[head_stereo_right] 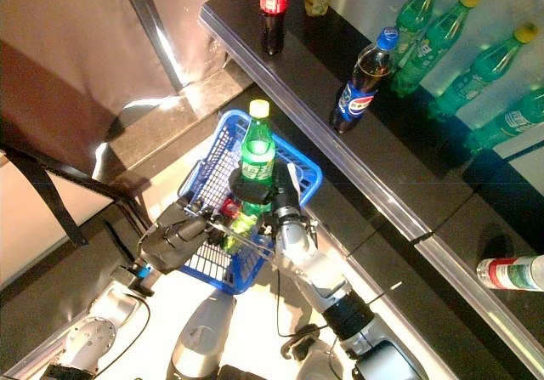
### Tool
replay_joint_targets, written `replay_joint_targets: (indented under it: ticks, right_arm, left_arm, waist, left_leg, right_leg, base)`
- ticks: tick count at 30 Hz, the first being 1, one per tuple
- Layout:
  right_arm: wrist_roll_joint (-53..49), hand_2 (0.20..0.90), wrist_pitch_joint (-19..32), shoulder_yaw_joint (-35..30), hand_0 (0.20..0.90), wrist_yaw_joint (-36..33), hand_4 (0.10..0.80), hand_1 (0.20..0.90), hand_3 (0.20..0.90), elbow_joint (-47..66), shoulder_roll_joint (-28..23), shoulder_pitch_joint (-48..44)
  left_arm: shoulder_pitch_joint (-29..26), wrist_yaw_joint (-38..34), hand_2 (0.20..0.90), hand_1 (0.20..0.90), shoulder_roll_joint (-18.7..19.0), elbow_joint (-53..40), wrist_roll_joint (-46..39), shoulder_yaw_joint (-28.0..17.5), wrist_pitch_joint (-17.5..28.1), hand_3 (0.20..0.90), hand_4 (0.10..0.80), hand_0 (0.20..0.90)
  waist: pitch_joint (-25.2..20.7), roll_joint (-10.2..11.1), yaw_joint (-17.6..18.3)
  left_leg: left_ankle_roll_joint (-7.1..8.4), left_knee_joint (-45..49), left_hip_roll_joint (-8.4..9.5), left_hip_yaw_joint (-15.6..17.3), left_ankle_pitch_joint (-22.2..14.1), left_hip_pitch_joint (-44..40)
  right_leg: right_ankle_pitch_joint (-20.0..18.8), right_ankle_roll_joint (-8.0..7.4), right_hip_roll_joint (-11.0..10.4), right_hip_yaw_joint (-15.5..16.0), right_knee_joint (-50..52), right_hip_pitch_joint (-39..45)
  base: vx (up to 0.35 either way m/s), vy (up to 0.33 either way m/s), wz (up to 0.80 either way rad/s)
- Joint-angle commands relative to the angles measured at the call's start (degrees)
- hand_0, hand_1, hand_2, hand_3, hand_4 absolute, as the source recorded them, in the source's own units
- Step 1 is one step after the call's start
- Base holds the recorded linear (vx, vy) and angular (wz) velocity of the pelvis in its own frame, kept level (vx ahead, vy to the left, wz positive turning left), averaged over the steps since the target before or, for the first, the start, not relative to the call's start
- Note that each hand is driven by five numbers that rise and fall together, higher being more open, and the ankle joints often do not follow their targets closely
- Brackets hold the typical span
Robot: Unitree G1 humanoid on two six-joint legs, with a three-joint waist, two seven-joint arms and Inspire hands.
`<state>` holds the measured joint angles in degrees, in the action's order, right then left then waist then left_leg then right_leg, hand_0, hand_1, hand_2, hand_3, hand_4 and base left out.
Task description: Pick up the drink and place into the basket.
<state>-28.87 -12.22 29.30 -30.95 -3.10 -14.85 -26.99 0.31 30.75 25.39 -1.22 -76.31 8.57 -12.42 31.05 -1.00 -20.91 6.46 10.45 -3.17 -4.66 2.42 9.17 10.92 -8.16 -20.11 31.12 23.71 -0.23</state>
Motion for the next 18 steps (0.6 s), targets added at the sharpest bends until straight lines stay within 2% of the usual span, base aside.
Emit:
replay_joint_targets:
  ticks: [1, 9, 11, 16, 18]
  right_arm:
    - [2.8, 0.300, 5.9, 1.2, 0.300, 1.3, 0.100, 0.300, 0.200, 4.5, 5.2, -11.6]
    - [-1.0, 0.300, 5.1, 2.4, 0.300, -0.3, 0.100, 0.300, 0.200, -4.3, 8.6, -11.4]
    - [-7.3, 0.300, 6.4, 2.7, 0.300, -0.1, 0.100, 0.300, 0.200, -9.5, 10.9, -11.0]
    - [-15.5, 0.300, 9.0, 3.0, 0.300, 1.5, 0.100, 0.300, 0.200, -14.7, 12.8, -11.1]
    - [-21.9, 0.300, 11.0, 3.2, 0.300, 3.2, 0.100, 0.300, 0.200, -16.7, 13.8, -10.5]
  left_arm:
    - [-9.9, 19.2, 0.300, 0.300, -4.3, -28.1, -11.2, 5.5, 1.0, 0.200, 0.100, 0.300]
    - [-12.4, 22.2, 0.300, 0.300, -3.4, -29.5, -13.0, 7.2, 2.4, 0.200, 0.100, 0.300]
    - [-13.9, 22.9, 0.300, 0.300, -3.3, -30.6, -12.0, 8.3, 3.0, 0.200, 0.100, 0.300]
    - [-16.3, 23.6, 0.300, 0.300, -2.4, -32.3, -12.4, 9.4, 3.7, 0.200, 0.100, 0.300]
    - [-17.3, 24.2, 0.300, 0.300, -2.0, -33.2, -12.7, 10.2, 3.9, 0.200, 0.100, 0.300]
  waist:
    - [-6.6, -4.0, 0.3]
    - [-5.8, -3.8, -0.5]
    - [-5.4, -3.9, -1.0]
    - [-4.7, -4.0, -1.7]
    - [-4.3, -4.0, -1.8]
  left_leg:
    - [-1.59, 0.9, 3.55, -2.0, 0.4, 0.8]
    - [-1.82, 2.5, 4.47, -1.8, -1.2, 1.5]
    - [-1.90, 3.3, 4.69, -1.9, -1.4, 2.1]
    - [-2.04, 4.2, 4.94, -2.2, -1.7, 3.1]
    - [-2.13, 4.7, 5.03, -2.3, -1.8, 3.6]
  right_leg:
    - [-1.8, 2.53, 0.7, -1.1, 3.2, 0.4]
    - [-0.8, 1.94, -0.5, -1.5, 5.1, -0.2]
    - [-0.7, 1.90, -0.9, -1.1, 5.7, -0.4]
    - [-0.7, 1.78, -1.5, -0.6, 6.7, -1.0]
    - [-0.9, 1.57, -1.8, -0.6, 7.2, -1.6]
  base:
    - [0.000, 0.000, 0.00]
    - [0.030, -0.005, 0.04]
    - [0.007, -0.004, 0.02]
    - [0.010, -0.006, 0.03]
    - [0.007, -0.010, 0.06]
